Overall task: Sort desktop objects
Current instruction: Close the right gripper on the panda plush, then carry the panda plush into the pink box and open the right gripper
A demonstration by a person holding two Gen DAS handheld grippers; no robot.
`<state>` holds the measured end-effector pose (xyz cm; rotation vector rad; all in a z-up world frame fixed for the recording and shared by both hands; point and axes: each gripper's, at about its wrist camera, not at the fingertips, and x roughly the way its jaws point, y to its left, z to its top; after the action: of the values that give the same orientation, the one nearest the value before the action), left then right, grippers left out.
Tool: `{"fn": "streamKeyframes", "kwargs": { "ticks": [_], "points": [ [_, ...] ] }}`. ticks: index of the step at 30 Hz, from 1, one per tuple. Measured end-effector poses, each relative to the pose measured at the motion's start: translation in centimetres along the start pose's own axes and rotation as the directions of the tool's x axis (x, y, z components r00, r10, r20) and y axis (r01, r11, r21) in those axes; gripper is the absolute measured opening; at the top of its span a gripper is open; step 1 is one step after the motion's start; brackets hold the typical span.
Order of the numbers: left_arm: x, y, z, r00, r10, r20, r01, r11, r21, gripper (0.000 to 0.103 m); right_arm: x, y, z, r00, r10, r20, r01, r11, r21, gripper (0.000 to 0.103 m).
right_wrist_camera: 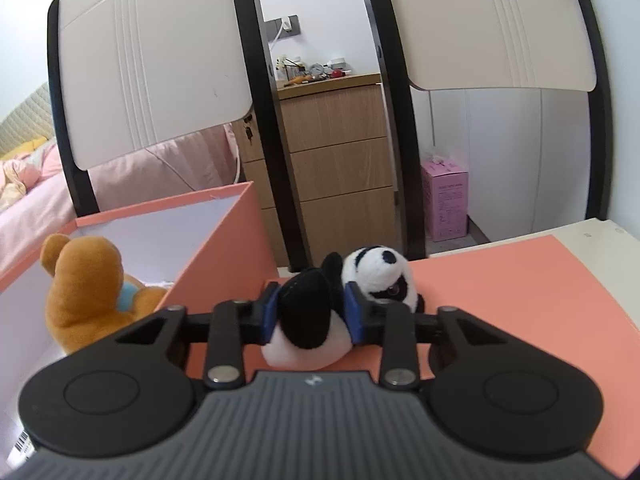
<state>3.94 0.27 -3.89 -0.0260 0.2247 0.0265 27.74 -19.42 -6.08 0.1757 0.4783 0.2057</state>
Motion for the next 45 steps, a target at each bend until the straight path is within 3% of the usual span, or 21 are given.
{"fn": "streamKeyframes", "kwargs": {
  "ticks": [7, 11, 16, 22, 28, 32, 36, 41, 43, 45],
  "points": [
    [0.0, -0.2, -0.1, 1.0, -0.004, -0.001, 0.004, 1.0, 0.007, 0.103, -1.7, 0.6, 0.8, 0.998, 0.03, 0.062, -0.03, 1.0, -0.004, 0.023],
    [-0.1, -0.2, -0.1, 1.0, -0.005, 0.0, 0.005, 1.0, 0.006, 0.103, -4.1, 2.7, 2.5, 0.988, 0.104, 0.118, -0.099, 0.994, -0.043, 0.023],
    [0.0, 0.1, 0.1, 1.0, -0.006, -0.007, 0.006, 1.0, 0.003, 0.103, -7.2, 5.3, 4.6, 0.963, 0.196, 0.183, -0.181, 0.979, -0.096, 0.023],
    [0.1, 0.8, 0.5, 1.0, 0.007, -0.014, -0.007, 1.0, -0.005, 0.103, -10.7, 8.5, 7.1, 0.918, 0.31, 0.246, -0.274, 0.947, -0.17, 0.023],
    [0.0, 2.1, 1.1, 0.999, 0.037, -0.003, -0.037, 0.999, -0.022, 0.103, -9.8, 16.0, 8.4, 0.883, 0.466, 0.063, -0.423, 0.846, -0.325, 0.023],
    [0.1, 3.4, 1.6, 0.997, 0.081, 0.006, -0.08, 0.996, -0.038, 0.103, -7.0, 20.8, 7.4, 0.858, 0.502, -0.107, -0.502, 0.78, -0.373, 0.023],
    [0.5, 4.6, 2.0, 0.99, 0.138, 0.003, -0.138, 0.99, -0.043, 0.103, -3.4, 24.2, 5.1, 0.826, 0.487, -0.286, -0.564, 0.733, -0.38, 0.023],
    [1.4, 5.6, 2.0, 0.982, 0.187, -0.034, -0.189, 0.981, -0.035, 0.103, 0.2, 25.4, 2.6, 0.775, 0.449, -0.444, -0.606, 0.728, -0.32, 0.023],
    [1.6, 5.9, 2.1, 0.98, 0.193, -0.048, -0.195, 0.98, -0.041, 0.103, 1.3, 25.7, 2.2, 0.766, 0.432, -0.475, -0.606, 0.732, -0.312, 0.025],
    [1.5, 5.8, 2.2, 0.98, 0.194, -0.044, -0.196, 0.98, -0.04, 0.103, 1.6, 25.9, 2.1, 0.774, 0.412, -0.481, -0.593, 0.739, -0.32, 0.032]
  ]
}}
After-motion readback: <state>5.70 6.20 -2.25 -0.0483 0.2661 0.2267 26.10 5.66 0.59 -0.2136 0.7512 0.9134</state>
